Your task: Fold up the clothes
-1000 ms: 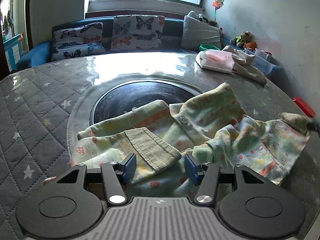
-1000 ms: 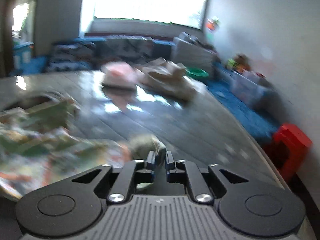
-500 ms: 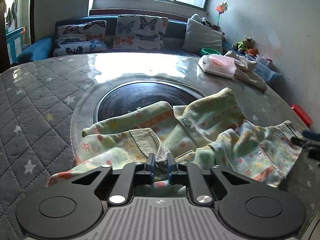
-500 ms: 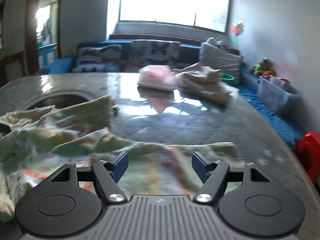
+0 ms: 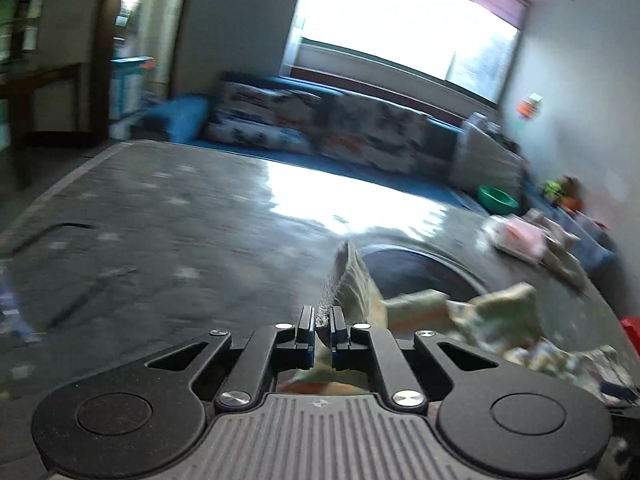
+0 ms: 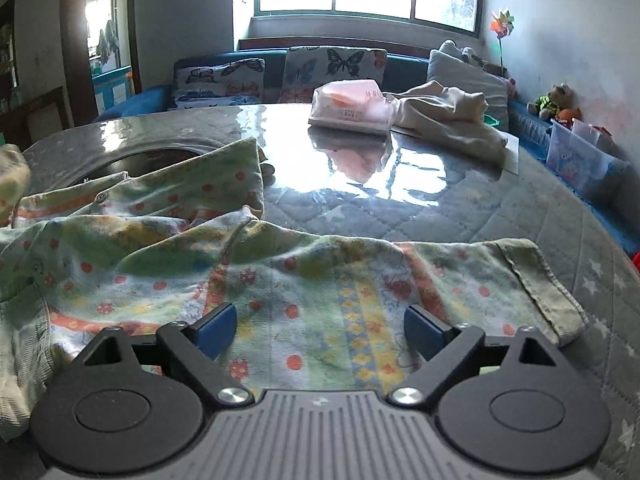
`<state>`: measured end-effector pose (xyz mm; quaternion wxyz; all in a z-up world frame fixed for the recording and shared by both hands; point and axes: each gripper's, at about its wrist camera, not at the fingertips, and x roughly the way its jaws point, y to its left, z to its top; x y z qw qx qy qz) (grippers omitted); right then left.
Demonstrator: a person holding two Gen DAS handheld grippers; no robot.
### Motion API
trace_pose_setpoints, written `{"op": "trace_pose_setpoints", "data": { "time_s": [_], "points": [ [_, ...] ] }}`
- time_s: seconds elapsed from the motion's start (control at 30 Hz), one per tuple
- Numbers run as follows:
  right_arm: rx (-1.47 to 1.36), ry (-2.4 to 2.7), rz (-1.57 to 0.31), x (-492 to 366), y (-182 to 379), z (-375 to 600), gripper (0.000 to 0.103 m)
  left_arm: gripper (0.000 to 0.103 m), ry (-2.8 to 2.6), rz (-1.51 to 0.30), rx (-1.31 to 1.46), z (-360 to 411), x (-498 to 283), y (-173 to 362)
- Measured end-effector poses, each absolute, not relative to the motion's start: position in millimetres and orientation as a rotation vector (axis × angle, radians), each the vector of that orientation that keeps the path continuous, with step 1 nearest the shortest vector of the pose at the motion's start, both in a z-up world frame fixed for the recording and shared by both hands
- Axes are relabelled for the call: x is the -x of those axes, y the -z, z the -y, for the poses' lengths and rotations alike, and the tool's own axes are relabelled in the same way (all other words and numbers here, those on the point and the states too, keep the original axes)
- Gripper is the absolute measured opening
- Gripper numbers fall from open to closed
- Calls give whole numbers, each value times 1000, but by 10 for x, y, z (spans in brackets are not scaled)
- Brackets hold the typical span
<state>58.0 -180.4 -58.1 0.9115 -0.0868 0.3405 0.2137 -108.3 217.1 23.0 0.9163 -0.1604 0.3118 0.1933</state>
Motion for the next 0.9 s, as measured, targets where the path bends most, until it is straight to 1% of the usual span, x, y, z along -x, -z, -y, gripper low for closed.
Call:
{"op": "trace_pose_setpoints", "data": {
  "time_s": [0.13,0.33,0.43,0.53,0.6,0.73,0.83,0.87,0.9],
  "points": [
    [184,-443,-705,-589,586,1817,98,8,-529,-649,338,-2405,1379,-231],
    [212,-448,-706,-580,535,1794,99,8,-717,-661,349,-2740,1803,-219],
    [247,-488,-689,-505,434,1741,99,9,-736,-693,331,-2729,1799,-147],
    [274,-575,-670,-392,295,1666,99,12,-720,-703,303,-2663,1773,-127],
    [280,-641,-675,-318,218,1611,98,17,-666,-689,271,-2550,1742,-165],
    [270,-782,-734,-168,140,1460,87,23,-475,-677,192,-2230,1668,-179],
    [259,-867,-784,-68,138,1345,77,29,-308,-688,112,-1912,1585,-121],
    [261,-890,-792,-22,141,1313,76,33,-264,-694,85,-1810,1559,-90],
    [267,-912,-800,25,143,1279,72,35,-220,-700,53,-1716,1536,-56]
  ]
}}
